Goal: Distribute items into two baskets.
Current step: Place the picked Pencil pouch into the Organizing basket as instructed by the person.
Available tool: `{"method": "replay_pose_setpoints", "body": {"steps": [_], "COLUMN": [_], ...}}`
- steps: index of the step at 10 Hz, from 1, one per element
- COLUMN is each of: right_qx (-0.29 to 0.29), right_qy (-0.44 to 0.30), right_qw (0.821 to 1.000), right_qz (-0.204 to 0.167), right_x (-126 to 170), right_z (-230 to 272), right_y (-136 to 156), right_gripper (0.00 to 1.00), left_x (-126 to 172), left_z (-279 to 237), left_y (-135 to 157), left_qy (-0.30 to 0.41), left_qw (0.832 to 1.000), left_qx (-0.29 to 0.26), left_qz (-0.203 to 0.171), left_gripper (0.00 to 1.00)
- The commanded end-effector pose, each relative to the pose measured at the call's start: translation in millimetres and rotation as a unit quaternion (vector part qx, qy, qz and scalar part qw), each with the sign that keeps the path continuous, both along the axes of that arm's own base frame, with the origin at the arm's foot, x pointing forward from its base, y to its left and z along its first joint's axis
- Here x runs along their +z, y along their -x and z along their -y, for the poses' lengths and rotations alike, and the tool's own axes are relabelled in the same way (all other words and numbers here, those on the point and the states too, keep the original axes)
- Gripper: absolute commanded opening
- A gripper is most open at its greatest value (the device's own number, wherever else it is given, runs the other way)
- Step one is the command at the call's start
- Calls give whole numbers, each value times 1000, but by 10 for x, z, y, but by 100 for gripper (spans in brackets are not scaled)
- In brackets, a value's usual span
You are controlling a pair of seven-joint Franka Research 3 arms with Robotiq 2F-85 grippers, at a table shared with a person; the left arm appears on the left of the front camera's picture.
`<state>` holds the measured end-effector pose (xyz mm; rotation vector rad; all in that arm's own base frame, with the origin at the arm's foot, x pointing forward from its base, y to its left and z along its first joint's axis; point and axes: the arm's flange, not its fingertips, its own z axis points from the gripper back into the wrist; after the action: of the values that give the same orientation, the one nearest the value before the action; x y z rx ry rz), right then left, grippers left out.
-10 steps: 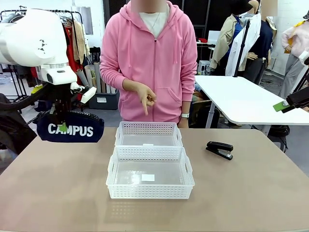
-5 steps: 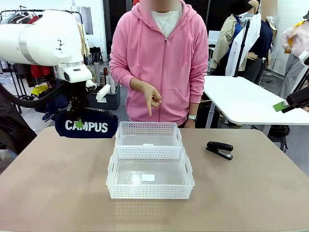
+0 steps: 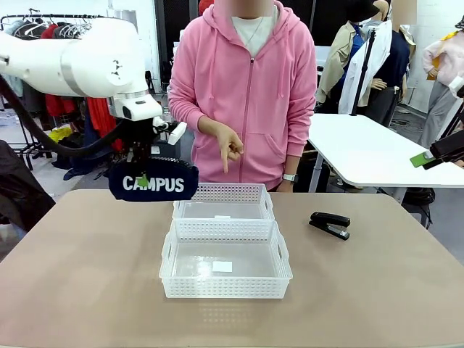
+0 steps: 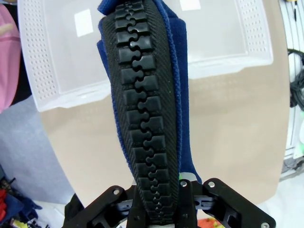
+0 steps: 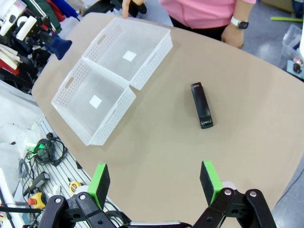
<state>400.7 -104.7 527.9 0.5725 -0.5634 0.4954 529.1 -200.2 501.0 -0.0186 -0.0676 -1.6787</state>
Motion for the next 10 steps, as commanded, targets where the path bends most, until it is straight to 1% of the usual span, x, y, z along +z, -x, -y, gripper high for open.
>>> {"method": "replay_pose_setpoints", "body": {"steps": [1,2,5,10], "right_qx": [3,3,3,3], "right_qy": [-8,-8,-8,-8], "right_qw": [1000,1000,1000,1000], "right_qz": [5,5,5,5], "right_x": [8,8,8,8], "right_z": [-2,-2,-2,-2], "right_y": [-9,-9,-9,-9], "right_gripper": [100,100,100,100], "left_x": [23,13,-37,-215], "left_z": [190,285,626,1071], "left_y": [-167,-208,-309,-613], "left_qy": [5,7,-3,-9], "left_qw": [1000,1000,1000,999], "left_qx": [13,15,22,36], "left_qz": [-2,-5,3,4], "left_gripper": [0,0,0,0]}}
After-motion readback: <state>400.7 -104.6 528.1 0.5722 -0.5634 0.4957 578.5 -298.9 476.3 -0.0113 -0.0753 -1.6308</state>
